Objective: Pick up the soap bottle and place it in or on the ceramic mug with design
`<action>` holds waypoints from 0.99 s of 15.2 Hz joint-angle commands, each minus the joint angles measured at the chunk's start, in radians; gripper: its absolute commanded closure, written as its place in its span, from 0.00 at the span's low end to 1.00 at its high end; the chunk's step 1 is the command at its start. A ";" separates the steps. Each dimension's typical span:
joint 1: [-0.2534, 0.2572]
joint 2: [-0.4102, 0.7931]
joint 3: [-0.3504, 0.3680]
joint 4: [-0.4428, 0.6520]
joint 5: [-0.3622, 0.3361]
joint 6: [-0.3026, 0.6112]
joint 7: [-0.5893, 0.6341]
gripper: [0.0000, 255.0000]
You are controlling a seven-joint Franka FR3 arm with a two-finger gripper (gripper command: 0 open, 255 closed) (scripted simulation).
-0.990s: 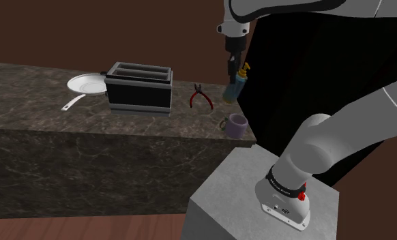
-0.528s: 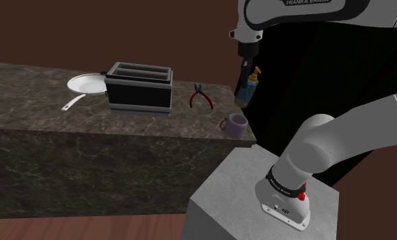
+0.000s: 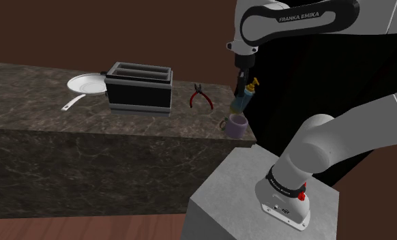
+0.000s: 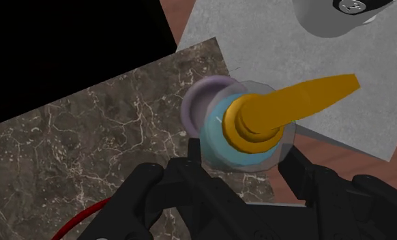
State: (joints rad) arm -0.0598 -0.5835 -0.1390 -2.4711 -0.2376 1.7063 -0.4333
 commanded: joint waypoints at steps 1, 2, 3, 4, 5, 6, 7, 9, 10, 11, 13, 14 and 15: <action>0.000 0.001 -0.001 -0.027 -0.002 0.028 0.006 1.00; 0.000 0.004 -0.003 -0.038 -0.003 0.042 0.008 1.00; -0.001 0.007 -0.004 -0.050 -0.005 0.057 0.010 1.00; -0.001 0.010 -0.006 -0.061 -0.006 0.071 0.012 1.00; -0.001 0.014 -0.007 -0.072 -0.008 0.085 0.014 1.00; -0.002 0.015 -0.008 -0.077 -0.008 0.092 0.015 1.00; -0.002 0.016 -0.008 -0.077 -0.008 0.092 0.015 1.00; -0.002 0.016 -0.008 -0.077 -0.008 0.092 0.015 1.00; -0.002 0.016 -0.008 -0.077 -0.008 0.092 0.015 1.00; -0.002 0.016 -0.008 -0.077 -0.008 0.092 0.015 1.00; -0.002 0.016 -0.008 -0.077 -0.008 0.092 0.015 1.00; -0.002 0.016 -0.008 -0.077 -0.008 0.092 0.015 0.00; -0.002 0.016 -0.008 -0.077 -0.008 0.092 0.015 0.00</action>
State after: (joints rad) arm -0.0615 -0.5677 -0.1467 -2.5482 -0.2458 1.7987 -0.4185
